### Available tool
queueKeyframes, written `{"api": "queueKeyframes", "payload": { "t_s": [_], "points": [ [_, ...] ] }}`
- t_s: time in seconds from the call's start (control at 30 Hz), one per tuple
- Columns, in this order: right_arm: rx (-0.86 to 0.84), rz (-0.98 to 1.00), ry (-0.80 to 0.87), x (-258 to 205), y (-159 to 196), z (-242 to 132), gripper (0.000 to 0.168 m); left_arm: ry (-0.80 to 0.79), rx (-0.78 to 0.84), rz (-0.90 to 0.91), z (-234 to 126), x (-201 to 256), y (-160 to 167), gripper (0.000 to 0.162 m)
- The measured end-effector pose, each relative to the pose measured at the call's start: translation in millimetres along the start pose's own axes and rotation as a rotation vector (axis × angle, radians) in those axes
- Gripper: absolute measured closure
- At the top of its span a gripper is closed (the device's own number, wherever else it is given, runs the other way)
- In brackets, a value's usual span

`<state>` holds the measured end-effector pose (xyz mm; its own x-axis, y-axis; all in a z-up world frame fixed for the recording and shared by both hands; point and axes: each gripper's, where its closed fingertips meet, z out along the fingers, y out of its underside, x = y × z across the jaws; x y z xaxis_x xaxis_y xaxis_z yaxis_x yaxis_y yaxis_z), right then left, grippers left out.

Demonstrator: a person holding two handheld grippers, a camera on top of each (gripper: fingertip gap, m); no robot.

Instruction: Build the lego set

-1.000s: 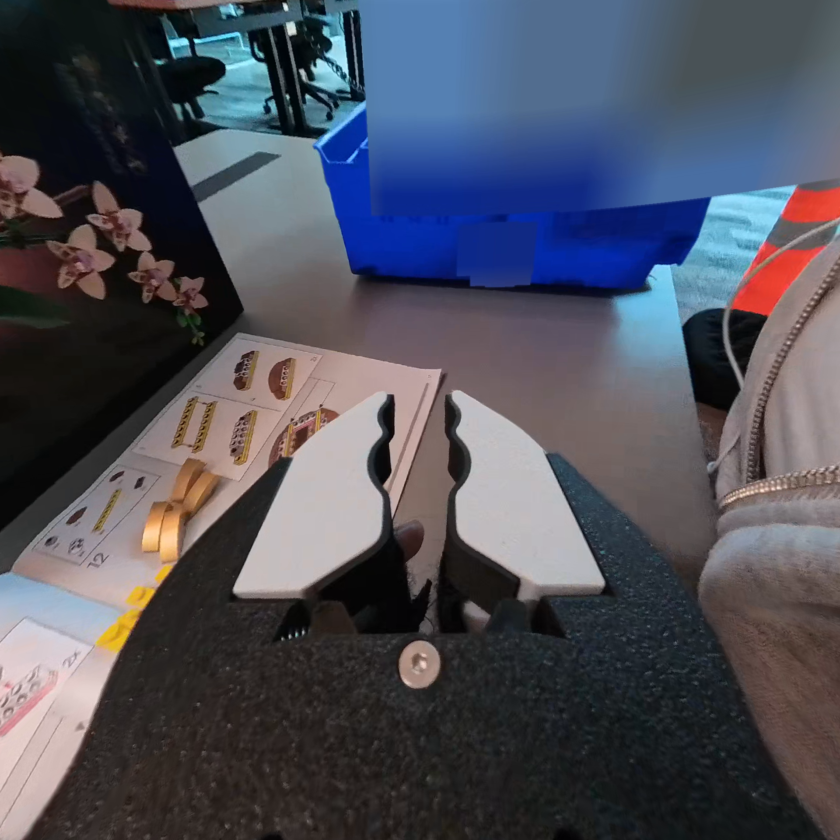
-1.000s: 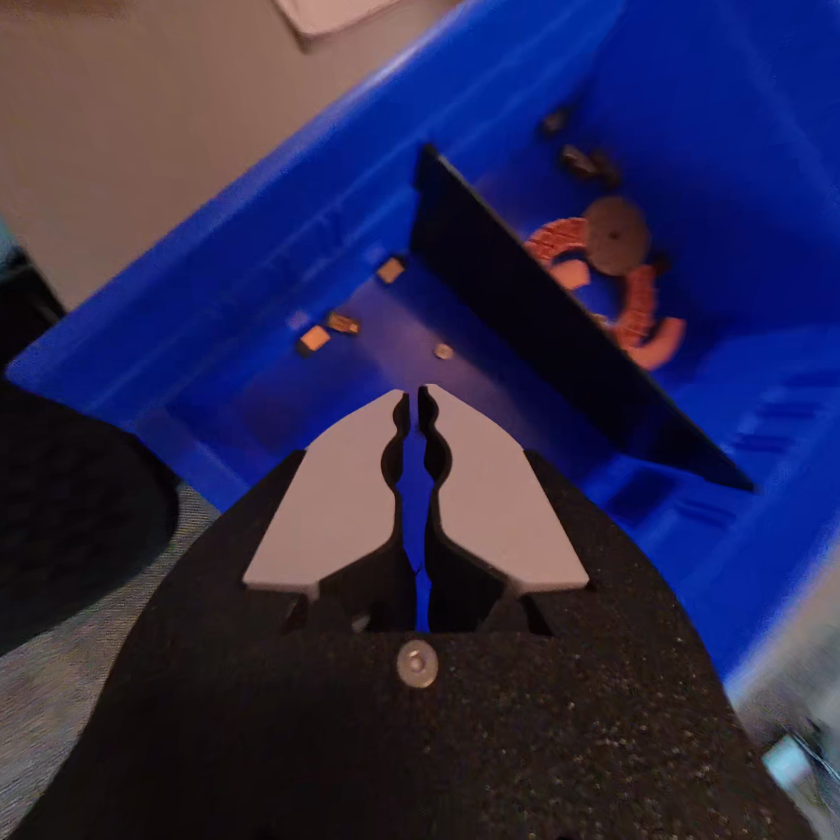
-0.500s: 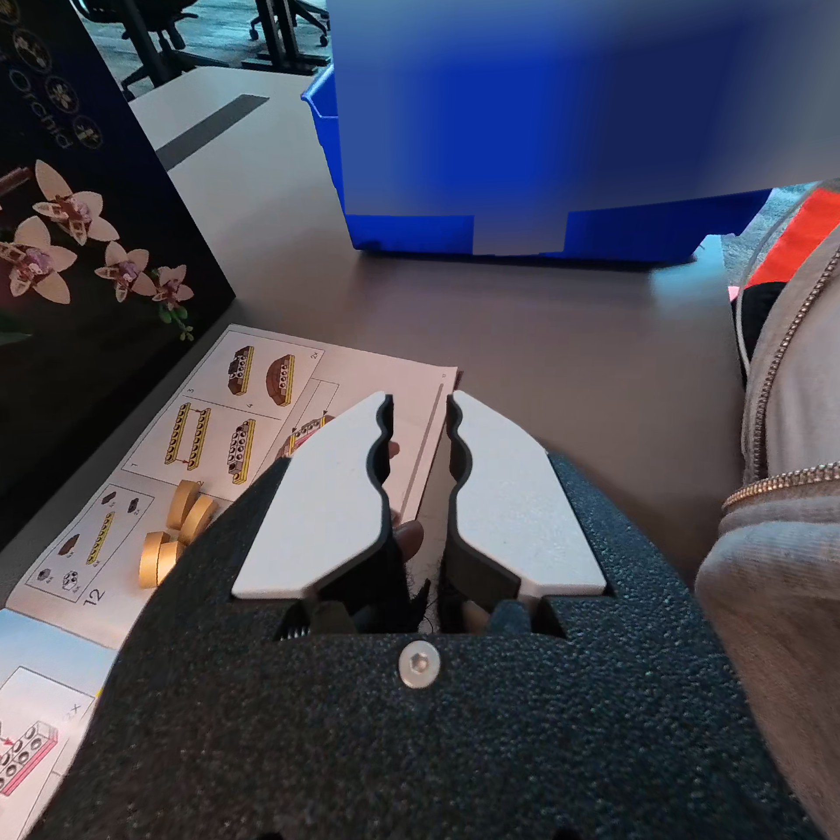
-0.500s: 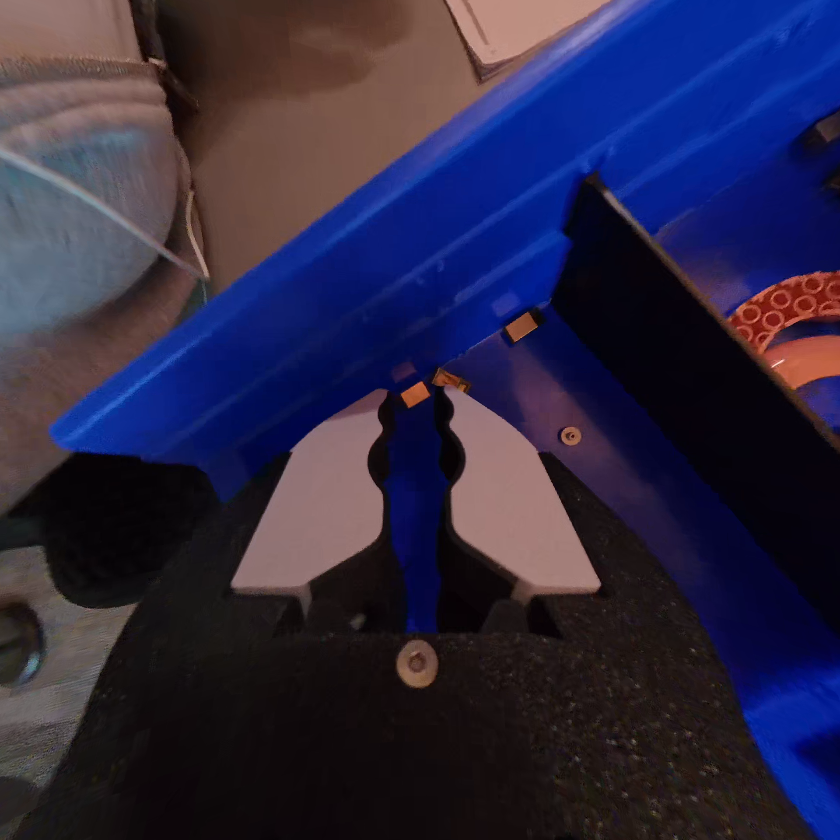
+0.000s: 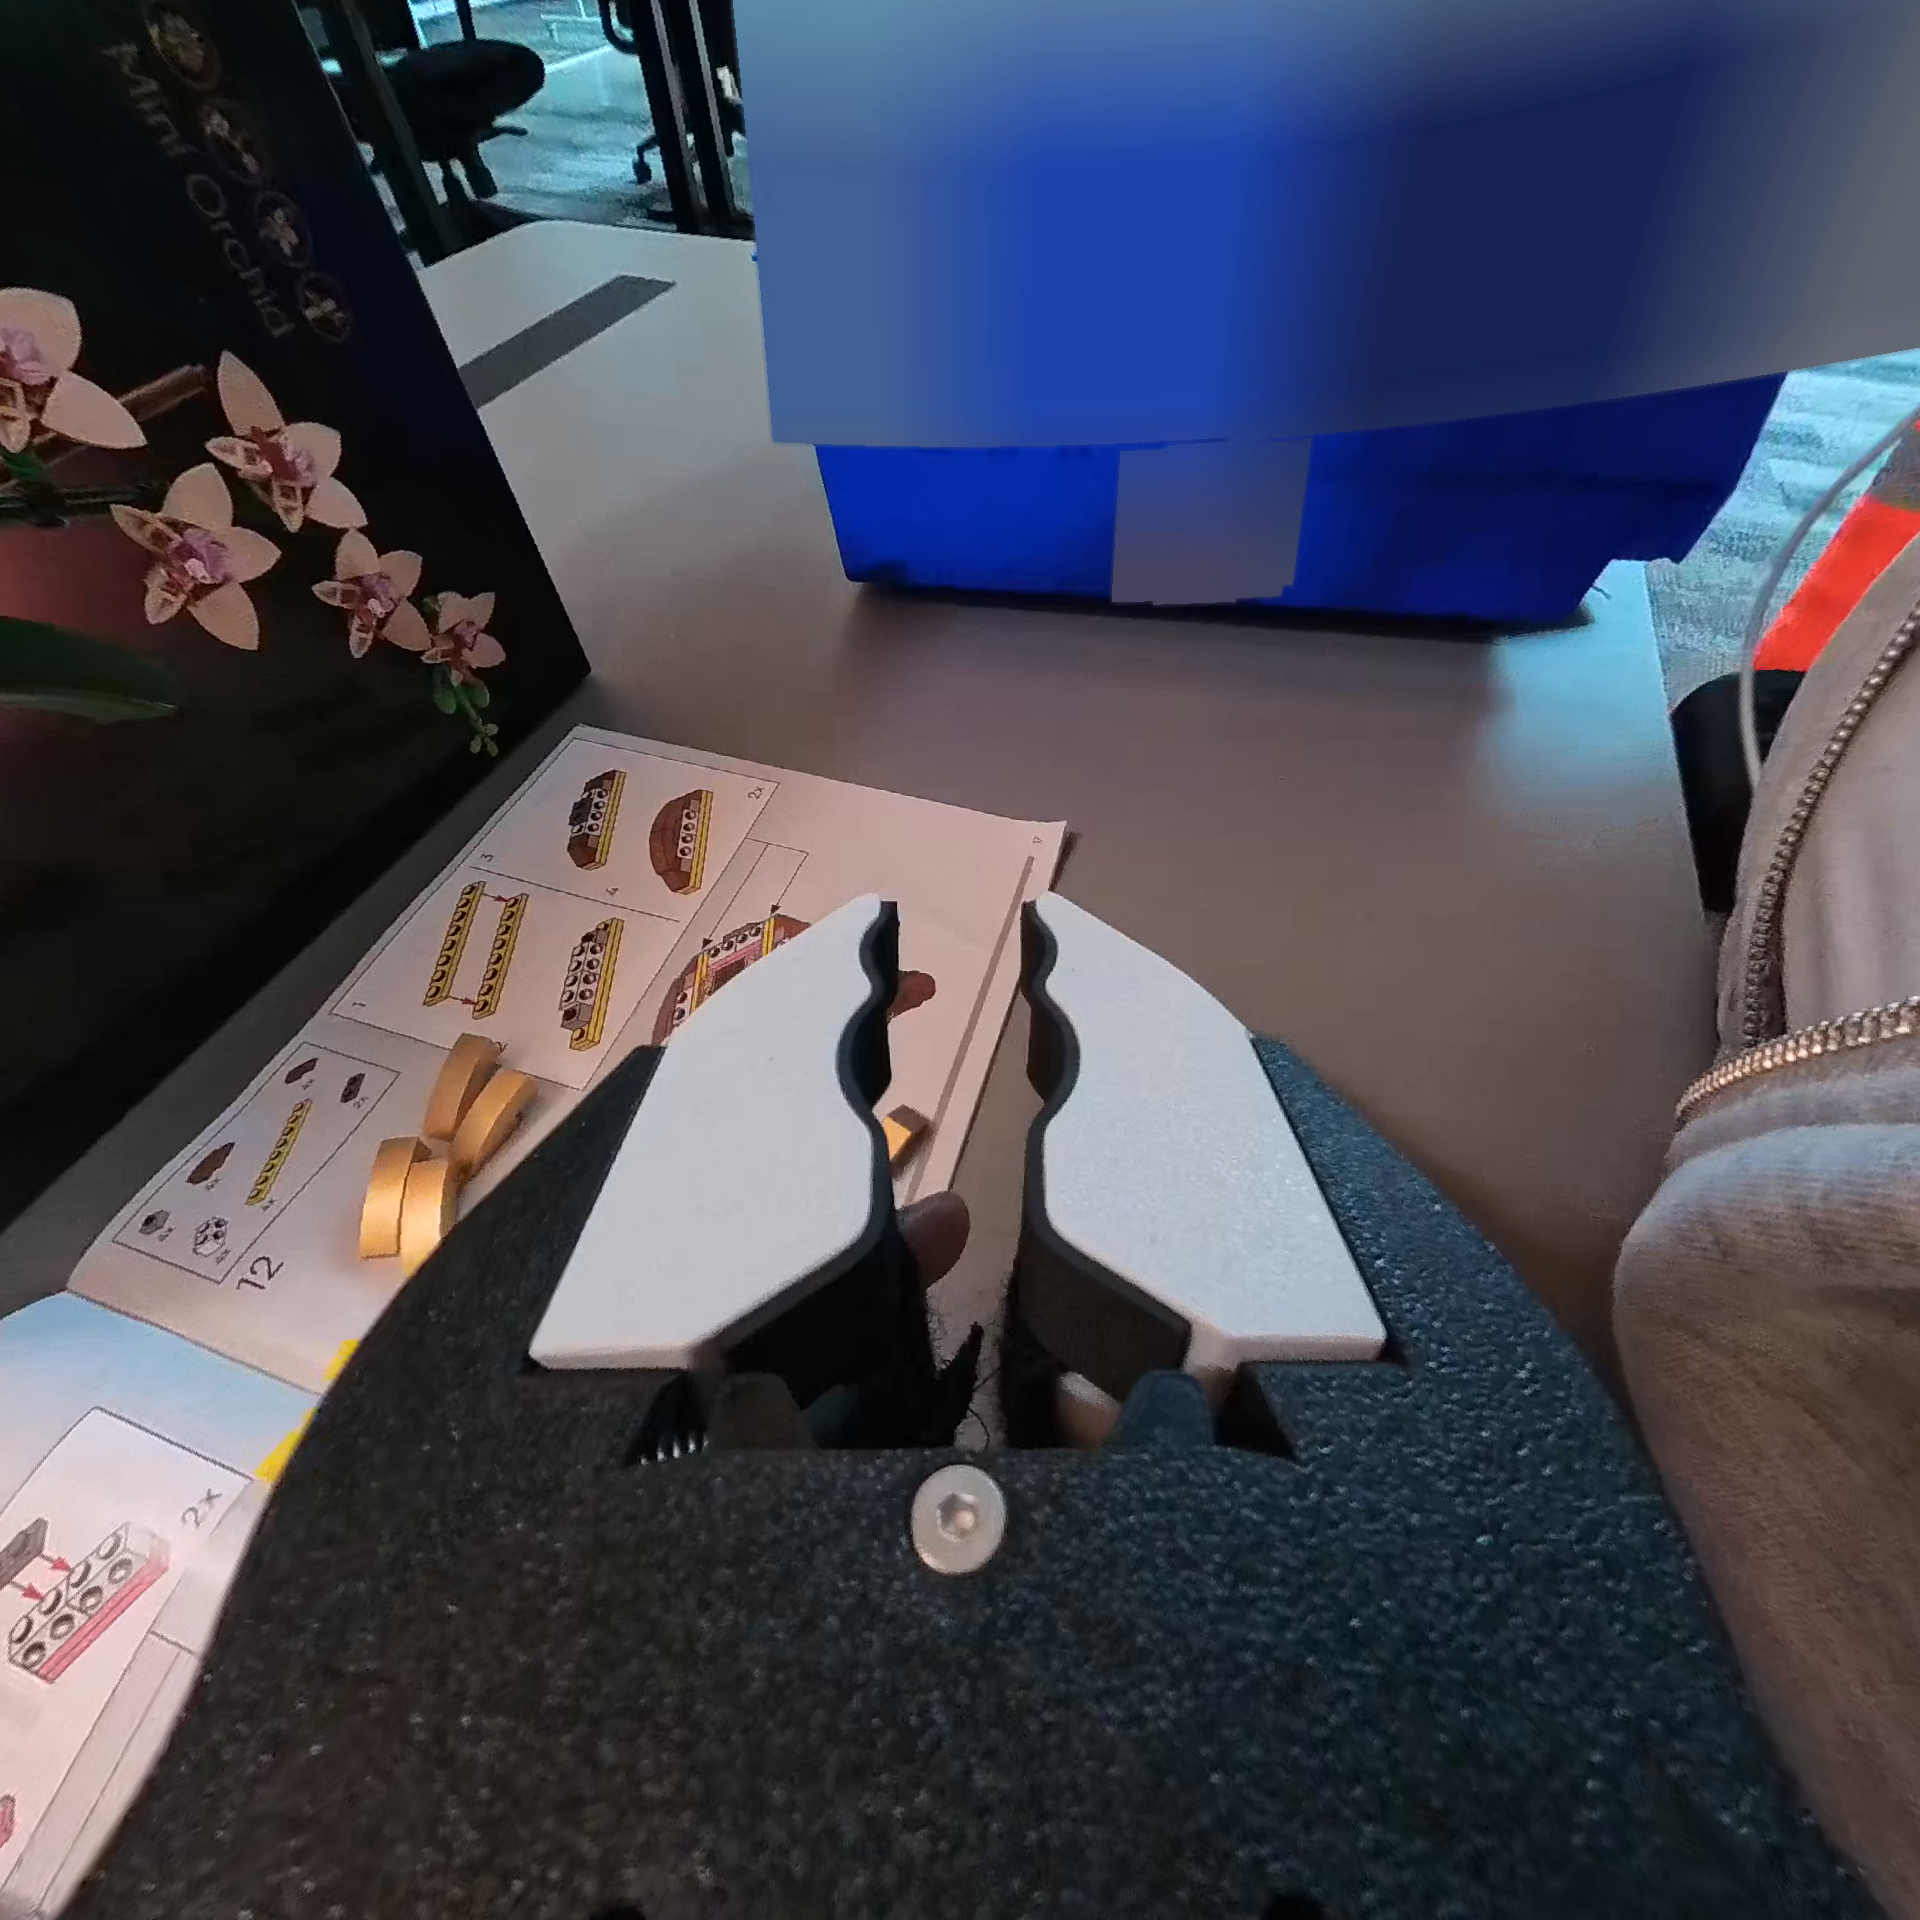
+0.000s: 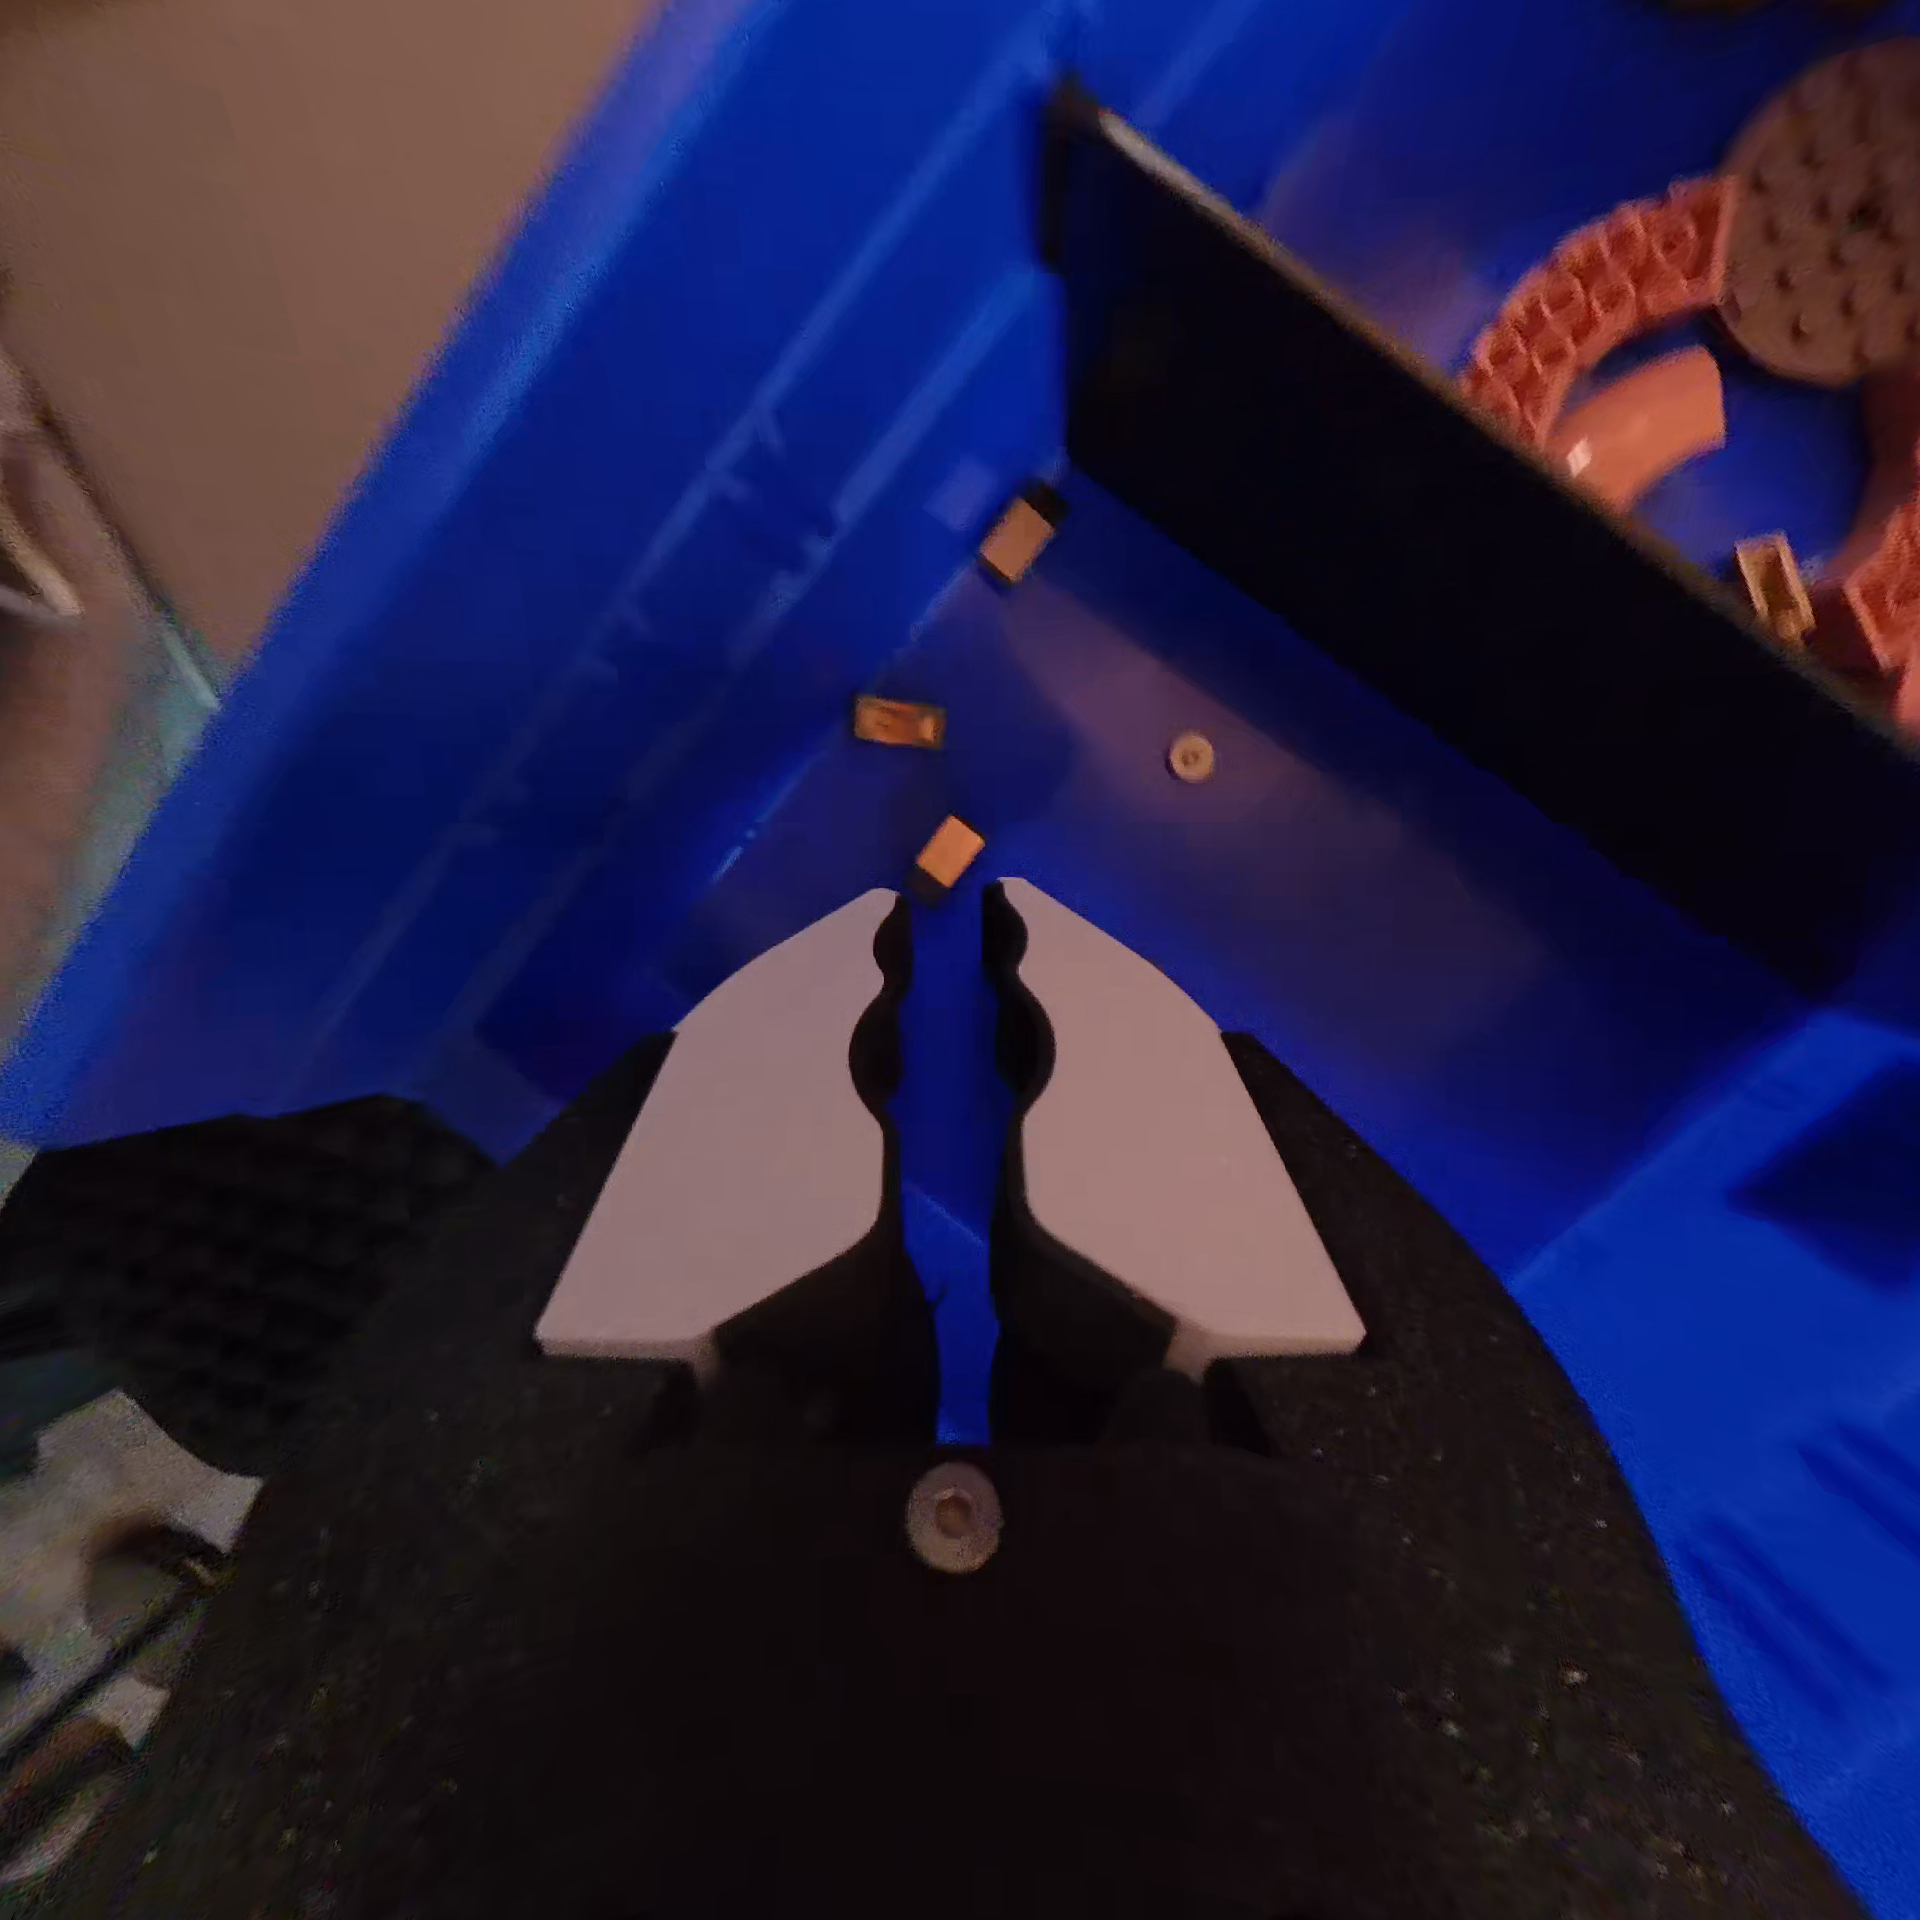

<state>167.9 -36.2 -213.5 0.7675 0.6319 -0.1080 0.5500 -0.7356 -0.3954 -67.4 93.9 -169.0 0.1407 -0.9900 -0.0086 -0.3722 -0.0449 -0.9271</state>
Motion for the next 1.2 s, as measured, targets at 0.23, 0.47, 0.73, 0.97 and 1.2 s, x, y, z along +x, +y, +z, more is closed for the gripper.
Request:
{"api": "queueKeyframes", "payload": {
  "t_s": [0.23,0.47,0.73,0.97,1.2],
  "points": [
    [0.022,0.318,0.09,-2.9,-0.1,4.9,0.146,-0.01,0.029,0.002,-8.0,-0.5,2.6,0.14],
    [-0.024,0.318,0.117,-1.5,2.9,10.5,0.16,-0.03,0.061,-0.001,-22.2,-5.8,2.8,0.14],
    [0.249,0.036,0.196,-28.2,-103.8,-82.1,0.161,-0.061,0.127,-0.012,-55.7,2.8,8.2,0.14],
    [0.16,-0.39,-0.057,-106.7,-214.3,30.8,0.161,-0.087,0.036,0.046,-88.4,23.5,37.0,0.139],
    [-0.071,-0.543,-0.054,-91.5,-224.0,120.3,0.161,-0.078,0.05,0.081,-108.1,41.9,47.9,0.138]
  ]
}}
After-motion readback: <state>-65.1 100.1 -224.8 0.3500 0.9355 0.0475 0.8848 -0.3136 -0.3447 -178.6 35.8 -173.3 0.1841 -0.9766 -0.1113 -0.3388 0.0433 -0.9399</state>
